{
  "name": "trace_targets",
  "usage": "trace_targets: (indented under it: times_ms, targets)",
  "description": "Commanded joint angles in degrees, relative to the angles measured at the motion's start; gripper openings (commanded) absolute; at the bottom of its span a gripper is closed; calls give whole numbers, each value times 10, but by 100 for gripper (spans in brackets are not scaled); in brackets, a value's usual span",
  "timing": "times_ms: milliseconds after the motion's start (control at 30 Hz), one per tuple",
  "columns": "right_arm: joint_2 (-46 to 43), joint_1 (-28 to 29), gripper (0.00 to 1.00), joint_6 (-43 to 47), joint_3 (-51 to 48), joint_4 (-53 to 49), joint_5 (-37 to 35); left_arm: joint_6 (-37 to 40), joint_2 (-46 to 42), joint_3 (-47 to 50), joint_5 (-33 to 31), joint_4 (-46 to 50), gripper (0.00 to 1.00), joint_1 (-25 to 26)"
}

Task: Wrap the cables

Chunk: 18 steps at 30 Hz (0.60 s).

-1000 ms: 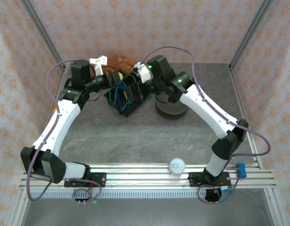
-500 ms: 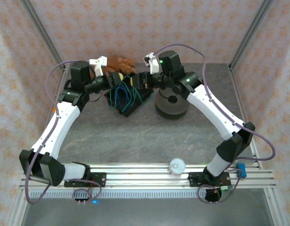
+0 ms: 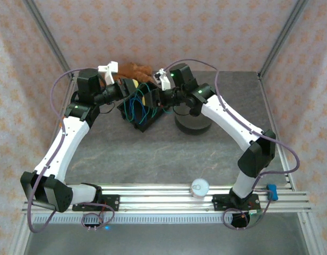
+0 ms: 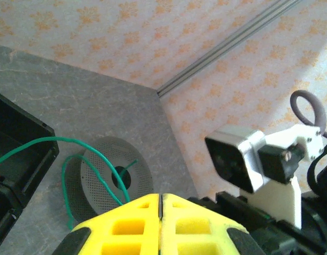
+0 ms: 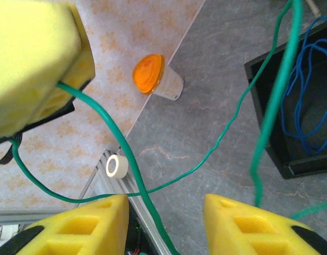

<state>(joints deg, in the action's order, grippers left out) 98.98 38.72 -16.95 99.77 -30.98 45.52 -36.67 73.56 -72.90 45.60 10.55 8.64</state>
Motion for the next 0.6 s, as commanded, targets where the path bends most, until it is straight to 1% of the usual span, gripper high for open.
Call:
trace_targets:
  times_ms: [0,167,267,367,433,467,500,533,567]
  targets:
    - [-6,11,39,-7,-12,29,19,-18,-12,6,0,-39,0,6]
    - [-6,20,31,-17,-32,44,23,-28,-12,10,-6,-47,0,7]
    - [-7,22,20,-17,-37,39,23,-30,-13,11,-12,-47,0,7]
    - [-13,21,0,-3,-30,13,1,-31,-12,15,-22,-45,0,6]
    - [-16,19,0,14,-21,-16,-13,-31,-11,17,-23,-43,0,6]
    - [-18,17,0,20,-18,-26,-15,-27,-10,16,-20,-40,17,5]
    - [-19,15,0,28,-12,-41,-20,-20,-10,14,-14,-36,47,5]
    - [-16,12,0,40,-2,-61,-22,-9,-11,12,-10,-26,72,6]
    - [-12,9,0,57,10,-86,-20,11,-12,4,-10,-3,93,4]
